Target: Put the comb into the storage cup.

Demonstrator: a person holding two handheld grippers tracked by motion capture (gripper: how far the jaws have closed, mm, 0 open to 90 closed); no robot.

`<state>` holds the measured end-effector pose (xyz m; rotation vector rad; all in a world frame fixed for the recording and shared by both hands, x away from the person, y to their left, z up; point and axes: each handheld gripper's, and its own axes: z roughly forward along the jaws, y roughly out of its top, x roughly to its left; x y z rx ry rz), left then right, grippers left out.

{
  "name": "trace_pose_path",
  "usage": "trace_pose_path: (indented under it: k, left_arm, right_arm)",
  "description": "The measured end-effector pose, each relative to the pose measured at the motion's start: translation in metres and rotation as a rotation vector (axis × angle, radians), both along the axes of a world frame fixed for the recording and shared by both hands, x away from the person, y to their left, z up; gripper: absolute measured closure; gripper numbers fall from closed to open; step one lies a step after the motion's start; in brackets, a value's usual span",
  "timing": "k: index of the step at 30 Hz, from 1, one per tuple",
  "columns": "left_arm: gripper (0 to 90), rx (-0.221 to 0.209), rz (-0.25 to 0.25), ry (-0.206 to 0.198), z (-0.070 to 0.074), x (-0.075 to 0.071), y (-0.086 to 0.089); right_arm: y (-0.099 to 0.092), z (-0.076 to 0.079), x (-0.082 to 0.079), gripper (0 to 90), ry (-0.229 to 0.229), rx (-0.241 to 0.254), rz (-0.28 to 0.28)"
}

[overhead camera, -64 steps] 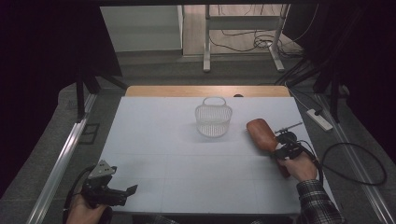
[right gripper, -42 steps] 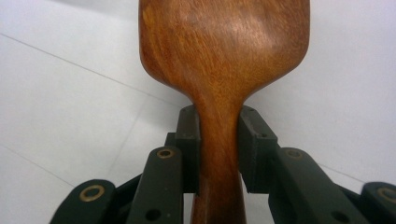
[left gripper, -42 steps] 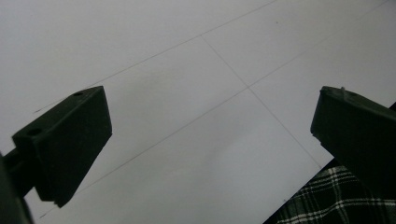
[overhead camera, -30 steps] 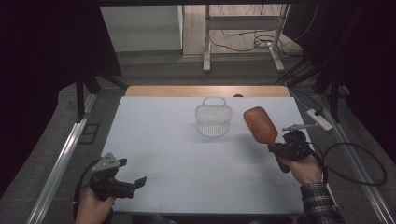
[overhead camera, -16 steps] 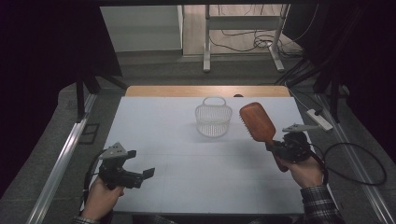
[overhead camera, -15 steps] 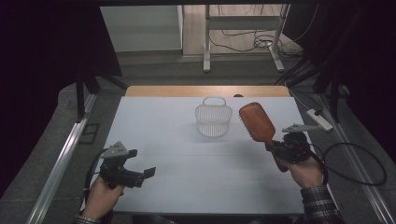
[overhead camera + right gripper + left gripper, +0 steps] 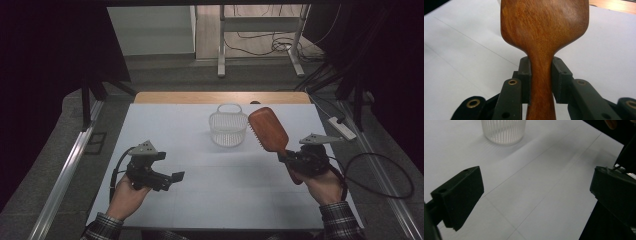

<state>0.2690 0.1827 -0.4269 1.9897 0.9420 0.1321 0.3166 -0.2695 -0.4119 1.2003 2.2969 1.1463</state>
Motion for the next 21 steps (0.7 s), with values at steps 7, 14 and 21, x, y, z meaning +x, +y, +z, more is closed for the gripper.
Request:
trace_pose_path:
  k: [7, 14, 21]
  left_arm:
    - [0.0, -0.045, -0.023, 0.016, 0.005, 0.013, -0.011]
    - [0.0, -0.06, -0.04, 0.011, 0.011, 0.023, -0.02]
    - [0.0, -0.112, -0.049, 0.02, 0.015, 0.037, -0.027]
  right_arm:
    - [0.011, 0.001, -0.005, 71.9, -0.018, 0.005, 0.035]
    - [0.022, -0.001, -0.007, 72.0, -0.018, -0.009, 0.068]
    - [0.037, -0.001, -0.011, 72.0, -0.038, -0.018, 0.11]
